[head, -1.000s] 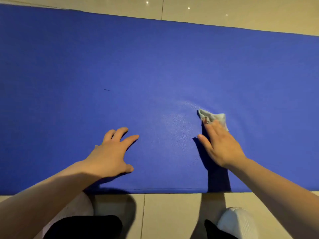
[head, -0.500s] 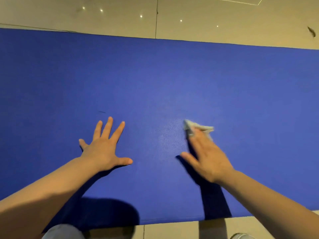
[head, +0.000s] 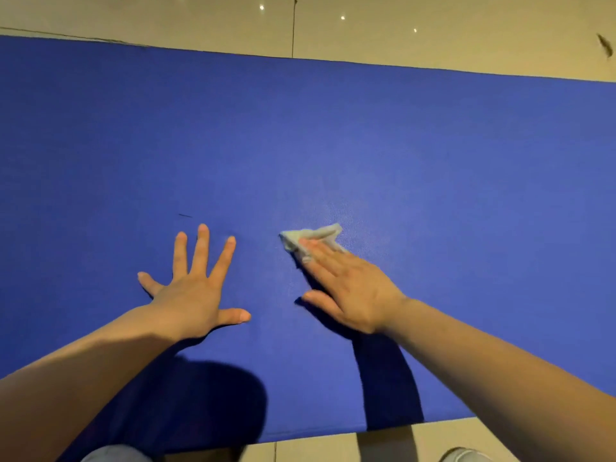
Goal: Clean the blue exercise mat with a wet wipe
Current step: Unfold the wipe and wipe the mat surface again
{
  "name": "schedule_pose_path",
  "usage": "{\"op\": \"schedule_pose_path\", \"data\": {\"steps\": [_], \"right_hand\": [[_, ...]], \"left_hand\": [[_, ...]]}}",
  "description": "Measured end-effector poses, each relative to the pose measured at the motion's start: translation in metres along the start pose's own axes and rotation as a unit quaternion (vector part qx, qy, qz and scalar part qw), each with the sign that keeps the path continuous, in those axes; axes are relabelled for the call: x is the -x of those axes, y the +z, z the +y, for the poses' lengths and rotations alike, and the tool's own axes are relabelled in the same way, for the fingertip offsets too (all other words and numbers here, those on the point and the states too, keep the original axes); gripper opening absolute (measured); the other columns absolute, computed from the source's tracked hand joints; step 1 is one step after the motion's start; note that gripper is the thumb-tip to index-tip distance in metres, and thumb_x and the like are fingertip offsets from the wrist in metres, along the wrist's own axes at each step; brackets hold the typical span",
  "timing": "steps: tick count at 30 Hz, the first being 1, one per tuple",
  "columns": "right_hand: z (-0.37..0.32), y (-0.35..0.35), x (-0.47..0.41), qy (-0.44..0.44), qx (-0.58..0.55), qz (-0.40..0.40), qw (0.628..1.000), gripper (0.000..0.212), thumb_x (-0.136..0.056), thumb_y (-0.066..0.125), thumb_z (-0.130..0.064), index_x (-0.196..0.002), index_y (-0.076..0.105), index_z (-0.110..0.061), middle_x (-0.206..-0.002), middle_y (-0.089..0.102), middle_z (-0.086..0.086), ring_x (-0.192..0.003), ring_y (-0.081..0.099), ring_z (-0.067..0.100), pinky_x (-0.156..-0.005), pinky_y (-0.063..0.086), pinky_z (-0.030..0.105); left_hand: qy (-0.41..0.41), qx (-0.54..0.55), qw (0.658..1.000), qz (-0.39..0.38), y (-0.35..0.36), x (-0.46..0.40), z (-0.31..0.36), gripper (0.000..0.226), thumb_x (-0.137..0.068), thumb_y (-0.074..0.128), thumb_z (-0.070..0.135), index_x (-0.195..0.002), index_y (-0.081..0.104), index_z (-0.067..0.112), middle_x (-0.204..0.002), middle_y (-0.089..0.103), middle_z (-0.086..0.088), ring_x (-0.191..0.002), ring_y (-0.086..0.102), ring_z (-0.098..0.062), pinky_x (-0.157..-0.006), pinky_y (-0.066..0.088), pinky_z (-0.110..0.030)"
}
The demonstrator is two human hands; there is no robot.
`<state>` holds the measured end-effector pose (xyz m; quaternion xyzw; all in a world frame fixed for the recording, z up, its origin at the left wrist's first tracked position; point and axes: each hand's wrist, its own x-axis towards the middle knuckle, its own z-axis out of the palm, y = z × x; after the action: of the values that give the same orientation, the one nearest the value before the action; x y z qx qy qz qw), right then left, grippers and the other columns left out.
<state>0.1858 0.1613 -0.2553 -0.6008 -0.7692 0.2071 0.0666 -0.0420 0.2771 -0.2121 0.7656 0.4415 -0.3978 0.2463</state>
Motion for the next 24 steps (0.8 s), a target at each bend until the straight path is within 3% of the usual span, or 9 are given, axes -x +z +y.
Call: {"op": "schedule_pose_path", "data": {"steps": [3, 7, 8, 10, 13, 17, 20, 22, 24], "right_hand": [[0.060, -0.021, 0.018, 0.182, -0.029, 0.097, 0.978, 0.070, -0.098, 0.024, -0.058, -0.155, 0.020, -0.018, -0.162, 0.016, -0.006, -0.149, 0.013, 0.015, -0.120, 0.014, 0.033], [0.076, -0.029, 0.012, 0.428, -0.114, 0.139, 0.886, 0.056, -0.101, 0.036, -0.045, -0.142, 0.037, -0.009, -0.154, 0.029, 0.003, -0.143, 0.024, 0.024, -0.107, 0.030, 0.041], [0.063, -0.026, 0.004, 0.417, -0.135, 0.162, 0.884, 0.056, -0.100, 0.036, -0.046, -0.143, 0.037, -0.010, -0.155, 0.027, 0.001, -0.144, 0.023, 0.021, -0.106, 0.029, 0.038], [0.024, -0.016, -0.013, 0.293, -0.143, 0.174, 0.929, 0.062, -0.097, 0.039, -0.045, -0.147, 0.031, -0.011, -0.155, 0.025, -0.001, -0.144, 0.020, 0.018, -0.108, 0.024, 0.030], [-0.026, 0.009, -0.021, 0.091, -0.055, 0.052, 0.993, 0.074, -0.097, 0.036, -0.052, -0.154, 0.021, -0.005, -0.161, 0.019, 0.008, -0.150, 0.011, 0.024, -0.122, 0.013, 0.037], [0.012, 0.000, -0.015, 0.031, 0.015, 0.040, 0.999, 0.068, -0.100, 0.035, -0.051, -0.148, 0.035, -0.003, -0.158, 0.030, 0.007, -0.147, 0.025, 0.024, -0.120, 0.020, 0.036], [0.074, -0.027, -0.001, 0.236, -0.011, 0.124, 0.964, 0.060, -0.096, 0.033, -0.051, -0.133, 0.050, -0.006, -0.150, 0.040, 0.004, -0.142, 0.031, 0.022, -0.107, 0.036, 0.038], [0.096, -0.042, 0.003, 0.403, -0.060, 0.152, 0.900, 0.056, -0.098, 0.030, -0.051, -0.117, 0.053, -0.004, -0.142, 0.045, 0.010, -0.134, 0.038, 0.029, -0.099, 0.039, 0.042], [0.092, -0.040, -0.008, 0.481, -0.096, 0.146, 0.859, 0.053, -0.099, 0.030, -0.054, -0.113, 0.048, -0.006, -0.140, 0.043, 0.014, -0.130, 0.039, 0.032, -0.098, 0.039, 0.045]], "left_hand": [[0.004, 0.002, 1.000, -0.008, 0.002, 0.001, -0.001, 0.111, -0.080, 0.047, 0.076, -0.115, -0.053, 0.043, -0.118, -0.069, 0.005, -0.131, -0.049, -0.032, -0.103, 0.009, -0.077], [0.003, 0.004, 1.000, -0.017, 0.001, -0.002, -0.001, 0.112, -0.080, 0.047, 0.076, -0.112, -0.055, 0.043, -0.118, -0.069, 0.002, -0.126, -0.052, -0.032, -0.102, 0.007, -0.078], [0.003, 0.008, 1.000, -0.019, 0.001, -0.004, 0.000, 0.112, -0.080, 0.047, 0.076, -0.111, -0.055, 0.043, -0.118, -0.070, 0.001, -0.124, -0.054, -0.031, -0.101, 0.007, -0.079], [0.003, 0.013, 1.000, -0.023, 0.002, -0.006, 0.000, 0.111, -0.080, 0.047, 0.076, -0.112, -0.055, 0.042, -0.115, -0.071, 0.002, -0.117, -0.056, -0.029, -0.100, 0.006, -0.079], [-0.001, 0.030, 0.999, -0.018, 0.004, -0.008, -0.001, 0.112, -0.080, 0.048, 0.075, -0.113, -0.054, 0.042, -0.114, -0.071, 0.003, -0.115, -0.057, -0.028, -0.101, 0.005, -0.079], [0.008, 0.058, 0.998, 0.009, 0.006, -0.006, -0.004, 0.115, -0.078, 0.054, 0.075, -0.116, -0.050, 0.048, -0.117, -0.070, 0.010, -0.127, -0.053, -0.026, -0.103, 0.004, -0.078], [0.006, 0.142, 0.986, 0.086, 0.010, -0.002, -0.004, 0.102, -0.085, 0.059, 0.062, -0.138, -0.027, 0.054, -0.142, -0.050, 0.017, -0.141, -0.036, -0.016, -0.109, 0.002, -0.070], [-0.010, 0.227, 0.953, 0.201, 0.007, -0.004, -0.004, 0.075, -0.092, 0.056, 0.049, -0.152, 0.010, 0.045, -0.162, -0.012, 0.014, -0.148, -0.011, -0.011, -0.114, 0.003, -0.061], [-0.018, 0.252, 0.910, 0.329, -0.004, -0.014, -0.004, 0.058, -0.096, 0.051, 0.042, -0.150, 0.031, 0.032, -0.161, 0.015, 0.006, -0.149, 0.006, -0.014, -0.114, 0.001, -0.057]]}}
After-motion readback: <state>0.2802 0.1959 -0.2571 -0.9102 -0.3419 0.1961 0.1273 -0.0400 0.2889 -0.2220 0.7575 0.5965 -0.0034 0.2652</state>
